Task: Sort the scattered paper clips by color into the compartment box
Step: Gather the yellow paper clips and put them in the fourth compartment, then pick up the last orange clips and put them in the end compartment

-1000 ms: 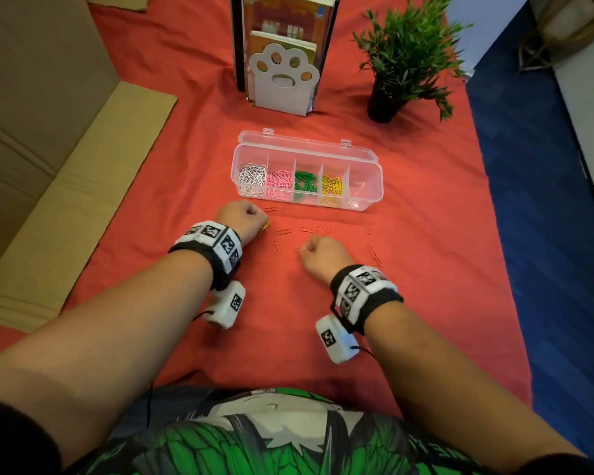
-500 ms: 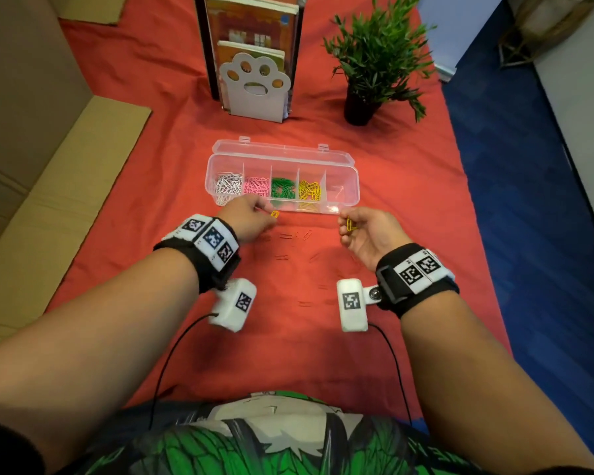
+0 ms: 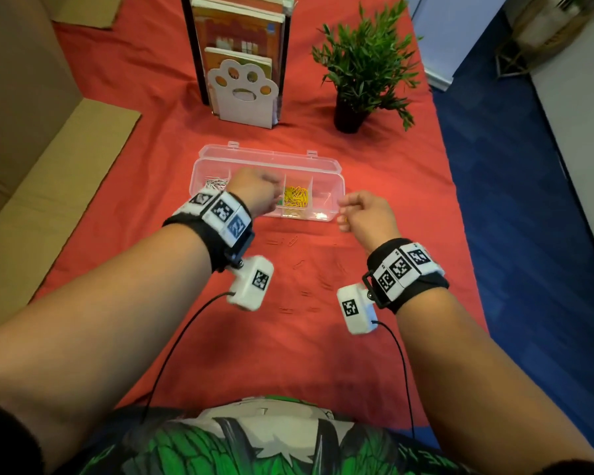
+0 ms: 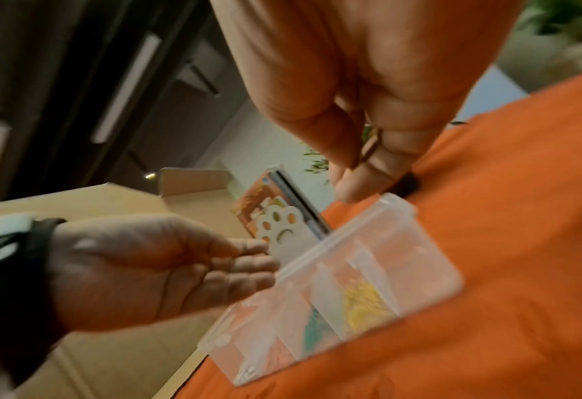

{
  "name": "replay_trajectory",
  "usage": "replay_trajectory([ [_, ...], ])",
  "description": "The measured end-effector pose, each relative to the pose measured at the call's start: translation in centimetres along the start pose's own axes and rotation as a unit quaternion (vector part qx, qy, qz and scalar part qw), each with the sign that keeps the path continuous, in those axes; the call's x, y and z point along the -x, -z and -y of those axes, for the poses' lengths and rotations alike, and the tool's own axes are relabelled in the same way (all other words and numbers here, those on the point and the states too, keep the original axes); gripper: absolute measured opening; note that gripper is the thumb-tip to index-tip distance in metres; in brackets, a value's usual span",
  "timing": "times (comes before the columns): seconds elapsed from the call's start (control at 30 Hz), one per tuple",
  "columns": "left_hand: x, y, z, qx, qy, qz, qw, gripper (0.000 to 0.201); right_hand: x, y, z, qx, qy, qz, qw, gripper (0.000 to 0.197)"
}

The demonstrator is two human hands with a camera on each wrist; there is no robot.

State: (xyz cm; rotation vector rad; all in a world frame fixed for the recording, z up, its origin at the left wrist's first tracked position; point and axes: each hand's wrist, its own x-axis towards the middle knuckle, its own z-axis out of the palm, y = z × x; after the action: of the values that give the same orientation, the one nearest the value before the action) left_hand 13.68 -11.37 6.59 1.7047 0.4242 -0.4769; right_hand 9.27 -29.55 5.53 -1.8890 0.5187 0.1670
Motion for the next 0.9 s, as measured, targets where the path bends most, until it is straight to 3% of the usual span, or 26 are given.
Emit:
replay_trajectory([
  [0.07, 1.3, 1.1, 1.1, -0.096, -0.054, -0.008, 0.994, 0.010, -0.7, -0.9, 1.7, 0.007, 0.064, -0.030, 0.997, 0.035],
  [0.17, 2.9, 3.8, 4.2, -0.261, -0.105, -0.022, 0.959, 0.017, -1.4, -3.0, 4.1, 0.050, 0.132, -0.035, 0.989, 0.033],
  [0.27, 3.8, 6.7, 6.8, -0.389, -0.093, -0.036, 0.916, 0.020, -1.6, -4.8, 4.6, 0.204, 0.110, 0.028, 0.972, 0.047],
  [0.37, 4.3, 9.1, 8.8, -0.468, -0.041, -0.018, 0.883, 0.020, -0.8, -5.3, 4.4, 0.239, 0.121, 0.035, 0.963, 0.052],
  [0.43, 4.5, 10.0, 9.6, -0.500, 0.000, 0.008, 0.866, 0.021, 0.1, -5.4, 3.8, 0.239, 0.146, 0.047, 0.959, 0.043],
  [0.53, 4.9, 10.3, 10.0, -0.541, 0.040, 0.028, 0.839, 0.026, 2.1, -5.1, 1.6, 0.296, 0.114, 0.096, 0.943, 0.032],
  [0.6, 5.0, 10.1, 10.4, -0.566, 0.056, 0.039, 0.821, 0.035, 3.4, -5.1, -0.5, 0.367, 0.085, 0.152, 0.914, 0.026],
  [0.7, 5.0, 9.5, 10.6, -0.596, 0.055, 0.047, 0.800, 0.041, 5.5, -5.2, -3.3, 0.481, 0.050, 0.224, 0.846, 0.022],
  [0.8, 4.7, 9.1, 10.7, -0.611, 0.053, 0.053, 0.788, 0.031, 7.9, -5.6, -5.7, 0.511, 0.057, 0.237, 0.824, 0.041],
  [0.9, 4.6, 9.0, 11.0, -0.609, 0.039, 0.047, 0.791, 0.015, 9.6, -6.4, -6.9, 0.525, 0.121, 0.222, 0.813, 0.037],
])
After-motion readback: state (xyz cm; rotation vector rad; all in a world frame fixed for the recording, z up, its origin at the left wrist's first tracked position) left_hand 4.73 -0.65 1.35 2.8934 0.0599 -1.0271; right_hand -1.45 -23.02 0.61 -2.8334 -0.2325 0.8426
